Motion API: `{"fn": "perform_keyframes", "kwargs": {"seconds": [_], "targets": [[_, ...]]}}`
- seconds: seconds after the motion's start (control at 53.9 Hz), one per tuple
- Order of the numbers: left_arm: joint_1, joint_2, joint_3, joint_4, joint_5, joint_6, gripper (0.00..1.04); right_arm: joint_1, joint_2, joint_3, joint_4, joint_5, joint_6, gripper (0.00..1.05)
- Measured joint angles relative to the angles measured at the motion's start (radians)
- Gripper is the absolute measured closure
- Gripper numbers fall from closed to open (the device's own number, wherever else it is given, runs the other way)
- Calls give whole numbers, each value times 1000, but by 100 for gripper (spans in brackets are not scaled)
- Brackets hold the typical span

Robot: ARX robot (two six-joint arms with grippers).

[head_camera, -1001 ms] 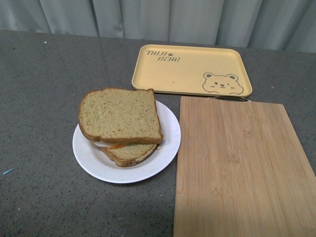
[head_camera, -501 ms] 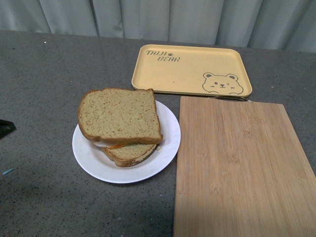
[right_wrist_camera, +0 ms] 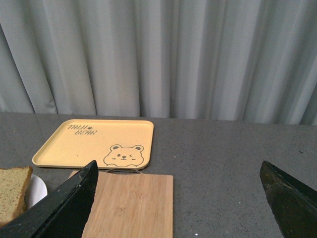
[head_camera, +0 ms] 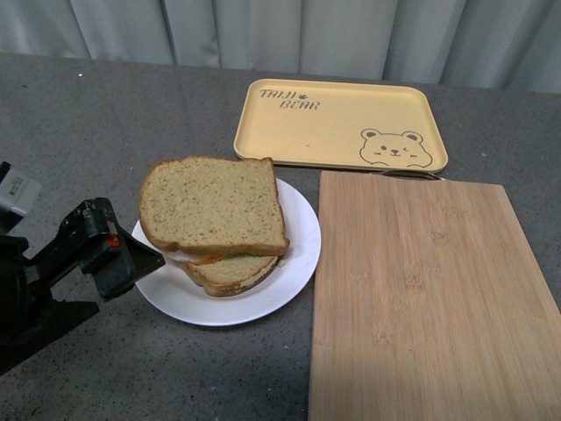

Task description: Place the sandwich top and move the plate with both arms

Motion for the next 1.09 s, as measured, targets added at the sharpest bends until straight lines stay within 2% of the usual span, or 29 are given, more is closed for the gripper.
{"fn": "perform_keyframes", "kwargs": {"seconds": [0.371, 0.612, 0.76, 0.871, 0.945, 1.094], "targets": [[-16, 162, 95, 28, 31, -47, 8, 0, 0, 0, 0, 0, 0, 9], [-19, 227, 127, 54, 48, -90, 43, 0, 0, 0, 0, 0, 0, 9], [-1, 259, 139, 61, 88, -131, 76, 0, 0, 0, 0, 0, 0, 9], [21, 261, 136, 101, 143, -204, 95, 0, 0, 0, 0, 0, 0, 9], [34, 245, 134, 112, 176, -234, 101, 0, 0, 0, 0, 0, 0, 9], [36, 201, 107, 135, 197, -285, 101, 0, 0, 0, 0, 0, 0, 9]]}}
